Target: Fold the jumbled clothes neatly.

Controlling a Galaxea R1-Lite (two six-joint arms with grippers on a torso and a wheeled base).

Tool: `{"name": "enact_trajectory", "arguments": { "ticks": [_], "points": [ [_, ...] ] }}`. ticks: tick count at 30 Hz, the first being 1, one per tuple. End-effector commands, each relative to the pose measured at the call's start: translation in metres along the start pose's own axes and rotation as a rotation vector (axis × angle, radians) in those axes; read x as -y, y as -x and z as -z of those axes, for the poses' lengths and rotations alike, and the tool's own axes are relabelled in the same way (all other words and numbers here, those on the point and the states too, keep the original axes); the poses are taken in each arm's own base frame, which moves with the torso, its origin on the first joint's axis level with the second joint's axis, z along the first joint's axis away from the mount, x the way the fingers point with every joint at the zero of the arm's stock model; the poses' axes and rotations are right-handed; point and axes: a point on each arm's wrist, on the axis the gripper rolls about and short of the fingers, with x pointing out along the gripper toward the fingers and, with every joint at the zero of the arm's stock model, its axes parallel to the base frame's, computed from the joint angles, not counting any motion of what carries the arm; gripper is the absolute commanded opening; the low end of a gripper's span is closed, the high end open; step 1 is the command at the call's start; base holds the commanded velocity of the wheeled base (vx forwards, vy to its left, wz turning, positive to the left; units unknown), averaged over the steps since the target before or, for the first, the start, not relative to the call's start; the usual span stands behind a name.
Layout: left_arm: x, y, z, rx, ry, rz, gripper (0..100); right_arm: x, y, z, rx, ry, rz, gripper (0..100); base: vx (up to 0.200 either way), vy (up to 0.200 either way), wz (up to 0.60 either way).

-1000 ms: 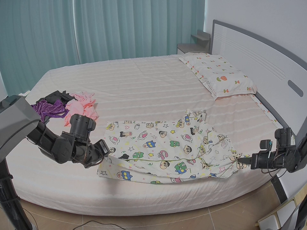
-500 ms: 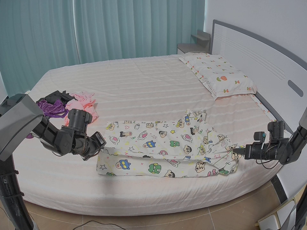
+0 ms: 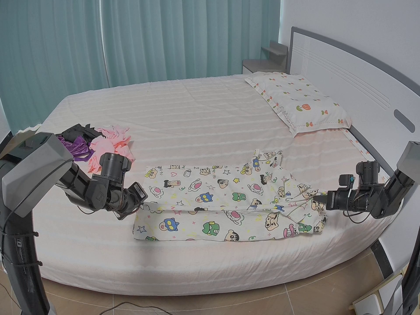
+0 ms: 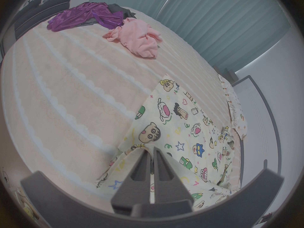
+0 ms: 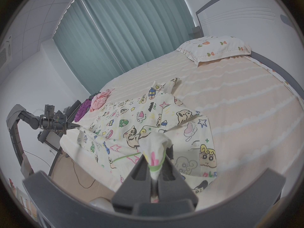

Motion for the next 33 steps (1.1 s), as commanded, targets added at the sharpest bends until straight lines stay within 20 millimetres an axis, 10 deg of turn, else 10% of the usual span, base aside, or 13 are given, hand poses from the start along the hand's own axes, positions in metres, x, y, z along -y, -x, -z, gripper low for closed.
{"name": "enact_trajectory", "arguments": {
  "ticks": [1, 32, 33],
  "points": [
    [-0.005, -0.004, -0.002, 0.011, 0.008, -0.023, 0, -0.002, -0.019, 0.0, -0.006, 0.018, 0.016, 0, 0.0, 0.0, 0.0],
    [0.007, -0.043, -0.009, -0.014, 0.001, -0.052, 0, 0.008, -0.047, 0.004, 0.035, -0.074, 0.103, 0, 0.0, 0.0, 0.0],
    [0.008, -0.044, -0.009, -0.011, 0.001, -0.048, 100, 0.01, -0.048, 0.006, 0.031, -0.076, 0.106, 0, 0.0, 0.0, 0.0]
  ]
}}
